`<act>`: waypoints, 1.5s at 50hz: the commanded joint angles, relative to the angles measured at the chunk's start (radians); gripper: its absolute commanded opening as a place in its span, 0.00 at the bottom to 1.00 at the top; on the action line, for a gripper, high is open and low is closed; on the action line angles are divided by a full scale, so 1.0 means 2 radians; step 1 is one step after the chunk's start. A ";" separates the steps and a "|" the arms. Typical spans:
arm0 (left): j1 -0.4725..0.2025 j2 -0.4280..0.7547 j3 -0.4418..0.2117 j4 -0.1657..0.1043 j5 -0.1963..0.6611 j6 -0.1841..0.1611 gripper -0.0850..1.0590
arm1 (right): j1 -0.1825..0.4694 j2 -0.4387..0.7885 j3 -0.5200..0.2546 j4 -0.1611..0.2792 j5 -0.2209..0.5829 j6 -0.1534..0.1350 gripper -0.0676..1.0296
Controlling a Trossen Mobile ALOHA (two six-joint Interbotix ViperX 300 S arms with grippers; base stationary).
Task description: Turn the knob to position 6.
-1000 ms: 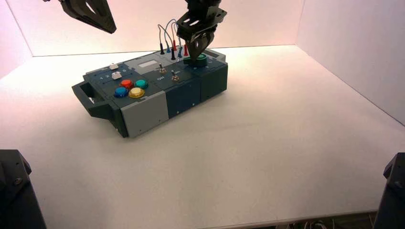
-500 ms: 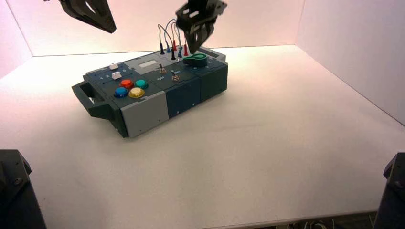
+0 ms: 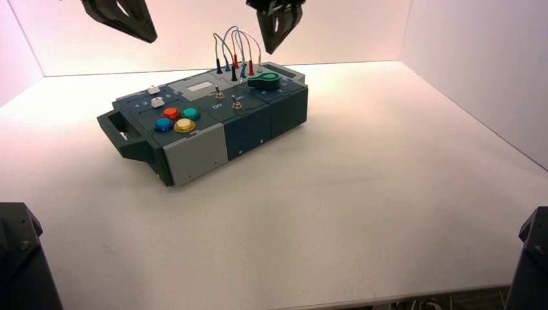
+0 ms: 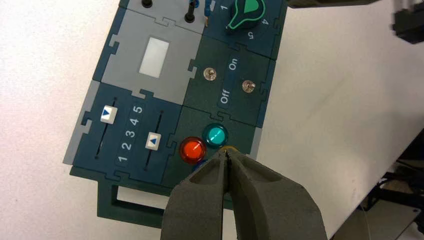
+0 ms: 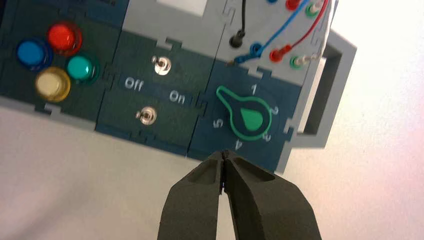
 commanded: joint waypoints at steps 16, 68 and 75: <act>0.000 -0.014 -0.003 0.003 -0.020 0.005 0.05 | -0.012 -0.048 0.025 -0.016 0.014 0.001 0.04; 0.000 -0.036 0.010 0.003 -0.031 0.005 0.05 | -0.012 -0.028 0.011 -0.016 0.016 -0.001 0.04; 0.000 -0.035 0.010 0.004 -0.030 0.006 0.05 | -0.012 -0.026 0.005 -0.016 0.018 -0.001 0.04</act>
